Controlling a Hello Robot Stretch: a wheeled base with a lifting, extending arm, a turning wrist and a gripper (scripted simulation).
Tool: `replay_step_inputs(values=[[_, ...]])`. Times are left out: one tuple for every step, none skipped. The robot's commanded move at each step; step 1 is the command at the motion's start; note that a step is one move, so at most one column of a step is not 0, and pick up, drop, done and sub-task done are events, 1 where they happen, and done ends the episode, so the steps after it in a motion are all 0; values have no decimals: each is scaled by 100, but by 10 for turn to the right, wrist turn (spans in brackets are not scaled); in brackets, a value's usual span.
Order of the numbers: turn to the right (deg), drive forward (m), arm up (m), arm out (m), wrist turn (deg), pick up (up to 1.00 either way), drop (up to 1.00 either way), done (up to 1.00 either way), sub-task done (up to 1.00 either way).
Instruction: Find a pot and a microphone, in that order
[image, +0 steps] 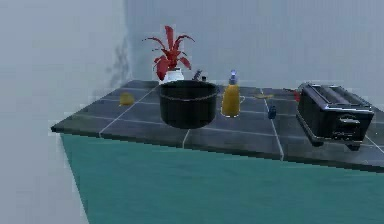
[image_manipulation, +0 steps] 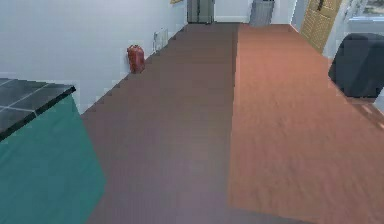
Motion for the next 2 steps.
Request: replay_step_inputs(values=[[0, 0, 0, 0, 0, 0, 0, 0, 100], [450, 0, 0, 0, 0, 0, 0, 0, 0]])
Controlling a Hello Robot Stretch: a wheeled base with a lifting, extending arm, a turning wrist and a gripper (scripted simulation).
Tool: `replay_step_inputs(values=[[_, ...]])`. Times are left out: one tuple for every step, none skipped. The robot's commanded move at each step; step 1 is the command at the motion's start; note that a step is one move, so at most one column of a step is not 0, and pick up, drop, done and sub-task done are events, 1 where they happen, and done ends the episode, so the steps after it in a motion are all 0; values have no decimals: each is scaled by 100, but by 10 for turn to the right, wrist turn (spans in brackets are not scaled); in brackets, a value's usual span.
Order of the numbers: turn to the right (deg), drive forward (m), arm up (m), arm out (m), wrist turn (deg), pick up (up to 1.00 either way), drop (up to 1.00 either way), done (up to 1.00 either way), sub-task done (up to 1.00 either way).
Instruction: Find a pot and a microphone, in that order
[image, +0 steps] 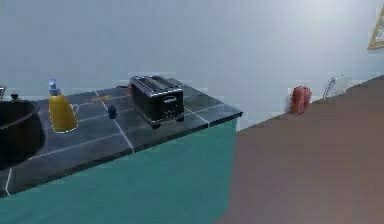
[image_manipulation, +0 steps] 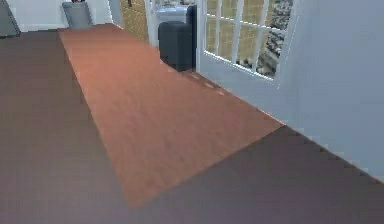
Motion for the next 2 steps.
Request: replay_step_inputs(values=[[450, 0, 0, 0, 0, 0, 0, 0, 0], [90, 0, 0, 0, 0, 0, 0, 0, 0]])
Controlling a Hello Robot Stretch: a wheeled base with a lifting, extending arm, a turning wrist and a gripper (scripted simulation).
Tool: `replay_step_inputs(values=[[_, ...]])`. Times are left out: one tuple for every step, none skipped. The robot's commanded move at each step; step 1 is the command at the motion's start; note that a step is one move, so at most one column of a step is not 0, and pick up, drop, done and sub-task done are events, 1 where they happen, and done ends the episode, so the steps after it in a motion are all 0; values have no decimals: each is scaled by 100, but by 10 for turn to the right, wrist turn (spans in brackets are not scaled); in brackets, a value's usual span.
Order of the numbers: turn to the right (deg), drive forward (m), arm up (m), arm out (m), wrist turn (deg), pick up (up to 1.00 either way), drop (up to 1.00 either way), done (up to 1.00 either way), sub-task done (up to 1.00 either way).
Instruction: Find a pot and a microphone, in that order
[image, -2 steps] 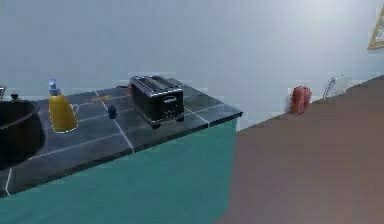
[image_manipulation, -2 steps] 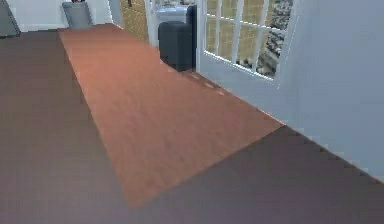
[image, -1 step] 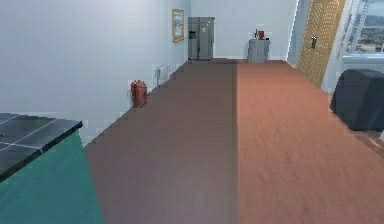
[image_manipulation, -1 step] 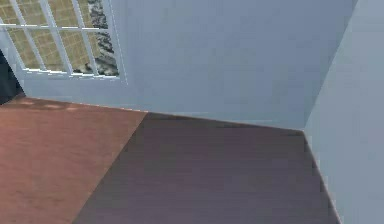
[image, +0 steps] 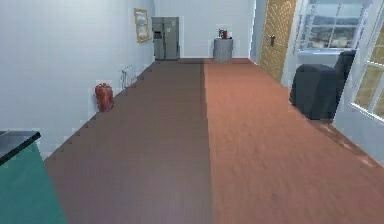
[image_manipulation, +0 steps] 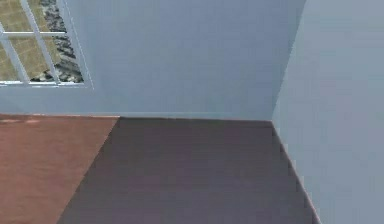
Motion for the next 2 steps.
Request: replay_step_inputs(values=[[0, 100, 0, 0, 0, 0, 0, 0, 0], [0, 100, 0, 0, 0, 0, 0, 0, 0]])
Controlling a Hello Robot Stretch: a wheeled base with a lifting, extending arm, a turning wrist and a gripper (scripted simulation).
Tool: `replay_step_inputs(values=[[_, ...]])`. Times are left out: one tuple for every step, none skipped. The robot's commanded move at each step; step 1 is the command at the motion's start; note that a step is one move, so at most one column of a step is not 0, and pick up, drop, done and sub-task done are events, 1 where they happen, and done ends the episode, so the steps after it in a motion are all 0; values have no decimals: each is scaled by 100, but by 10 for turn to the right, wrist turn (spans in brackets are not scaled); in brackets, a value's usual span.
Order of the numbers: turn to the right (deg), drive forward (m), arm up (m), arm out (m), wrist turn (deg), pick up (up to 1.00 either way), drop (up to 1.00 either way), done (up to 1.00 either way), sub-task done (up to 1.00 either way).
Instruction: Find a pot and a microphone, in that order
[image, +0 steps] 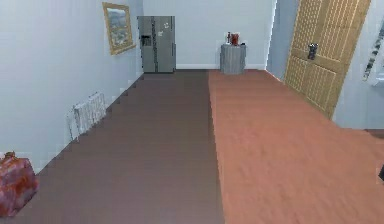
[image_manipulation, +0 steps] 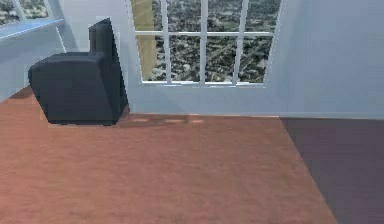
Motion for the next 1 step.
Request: replay_step_inputs(values=[[30, 0, 0, 0, 0, 0, 0, 0, 0]])
